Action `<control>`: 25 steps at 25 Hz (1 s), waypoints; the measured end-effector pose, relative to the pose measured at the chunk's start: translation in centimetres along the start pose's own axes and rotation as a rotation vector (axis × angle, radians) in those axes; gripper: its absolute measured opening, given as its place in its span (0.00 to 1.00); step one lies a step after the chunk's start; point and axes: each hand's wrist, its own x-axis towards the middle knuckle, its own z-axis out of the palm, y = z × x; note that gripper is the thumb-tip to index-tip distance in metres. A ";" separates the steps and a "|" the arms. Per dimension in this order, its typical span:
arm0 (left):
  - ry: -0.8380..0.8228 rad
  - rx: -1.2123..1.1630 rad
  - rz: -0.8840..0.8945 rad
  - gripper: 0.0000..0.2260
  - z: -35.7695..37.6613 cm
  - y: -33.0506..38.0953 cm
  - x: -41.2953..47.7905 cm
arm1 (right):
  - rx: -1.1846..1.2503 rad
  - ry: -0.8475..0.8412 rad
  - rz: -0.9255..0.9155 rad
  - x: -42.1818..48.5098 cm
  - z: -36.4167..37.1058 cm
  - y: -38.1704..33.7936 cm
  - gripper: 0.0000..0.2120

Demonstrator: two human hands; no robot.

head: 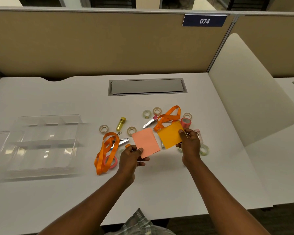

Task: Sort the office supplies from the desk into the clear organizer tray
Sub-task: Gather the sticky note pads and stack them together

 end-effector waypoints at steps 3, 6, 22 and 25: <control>0.026 0.073 0.073 0.07 -0.6 0.2 -0.1 | -0.237 -0.089 -0.130 0.0 -0.1 0.2 0.09; 0.005 0.213 0.117 0.08 -1.2 0.0 -0.3 | -0.531 -0.305 -0.293 0.2 -0.3 0.1 0.13; 0.154 0.651 0.180 0.11 -1.9 -4.8 -0.8 | -0.092 -0.377 0.351 -7.7 4.1 4.0 0.11; 0.177 0.732 0.230 0.12 -2.0 -5.5 -1.1 | -0.275 -0.473 0.218 -8.7 3.7 5.1 0.04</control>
